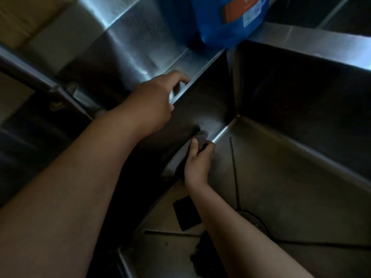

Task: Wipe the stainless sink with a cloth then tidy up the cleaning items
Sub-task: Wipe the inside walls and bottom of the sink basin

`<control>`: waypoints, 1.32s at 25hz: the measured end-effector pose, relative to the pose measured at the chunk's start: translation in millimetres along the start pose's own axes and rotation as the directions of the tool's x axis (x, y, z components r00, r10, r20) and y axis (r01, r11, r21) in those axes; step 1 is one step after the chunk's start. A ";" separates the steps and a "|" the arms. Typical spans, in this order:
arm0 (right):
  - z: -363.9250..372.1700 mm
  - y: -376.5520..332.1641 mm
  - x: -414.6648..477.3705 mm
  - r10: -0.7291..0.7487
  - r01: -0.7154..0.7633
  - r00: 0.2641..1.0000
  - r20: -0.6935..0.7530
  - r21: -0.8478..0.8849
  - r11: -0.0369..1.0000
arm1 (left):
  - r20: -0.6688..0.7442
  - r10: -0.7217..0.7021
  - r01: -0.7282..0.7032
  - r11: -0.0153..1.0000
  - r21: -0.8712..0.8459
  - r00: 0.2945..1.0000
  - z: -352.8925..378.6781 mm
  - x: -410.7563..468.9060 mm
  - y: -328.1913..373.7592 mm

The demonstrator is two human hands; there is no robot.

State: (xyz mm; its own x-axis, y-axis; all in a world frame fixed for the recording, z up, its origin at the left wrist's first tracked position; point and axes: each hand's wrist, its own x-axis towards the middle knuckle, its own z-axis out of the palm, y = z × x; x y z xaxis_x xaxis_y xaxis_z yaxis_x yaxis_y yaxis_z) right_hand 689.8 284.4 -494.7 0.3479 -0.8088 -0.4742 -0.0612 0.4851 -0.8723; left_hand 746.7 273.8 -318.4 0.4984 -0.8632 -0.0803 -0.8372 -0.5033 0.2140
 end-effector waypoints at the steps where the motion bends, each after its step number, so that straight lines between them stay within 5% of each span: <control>1: 0.8 -10.6 -5.2 -0.028 0.027 0.999 0.019 0.056 0.998 | -0.016 -0.004 0.004 1.000 0.001 1.000 1.8 0.4 0.0; 10: 9.8 -91.6 -18.7 -0.328 0.327 0.944 -0.037 0.233 0.916 | -0.026 -0.123 0.116 0.976 -0.183 0.992 7.4 1.6 5.4; 27: -19.5 -5.8 48.3 0.032 -0.035 0.998 -0.046 -0.063 0.997 | -0.207 -0.151 0.101 0.967 -0.232 0.967 29.7 -7.1 9.1; 33: -15.8 -50.0 23.7 -0.089 0.080 0.991 0.097 0.100 0.992 | -0.193 -0.162 0.110 0.960 -0.257 0.968 29.4 -7.2 12.3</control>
State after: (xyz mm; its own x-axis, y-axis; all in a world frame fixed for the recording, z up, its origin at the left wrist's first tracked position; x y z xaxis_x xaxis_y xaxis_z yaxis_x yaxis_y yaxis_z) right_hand 686.4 235.7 -464.2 0.4410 -0.8128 -0.3805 0.0606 0.4500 -0.8910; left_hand 726.2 272.6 -343.8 0.6616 -0.7460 0.0754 -0.6912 -0.5678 0.4470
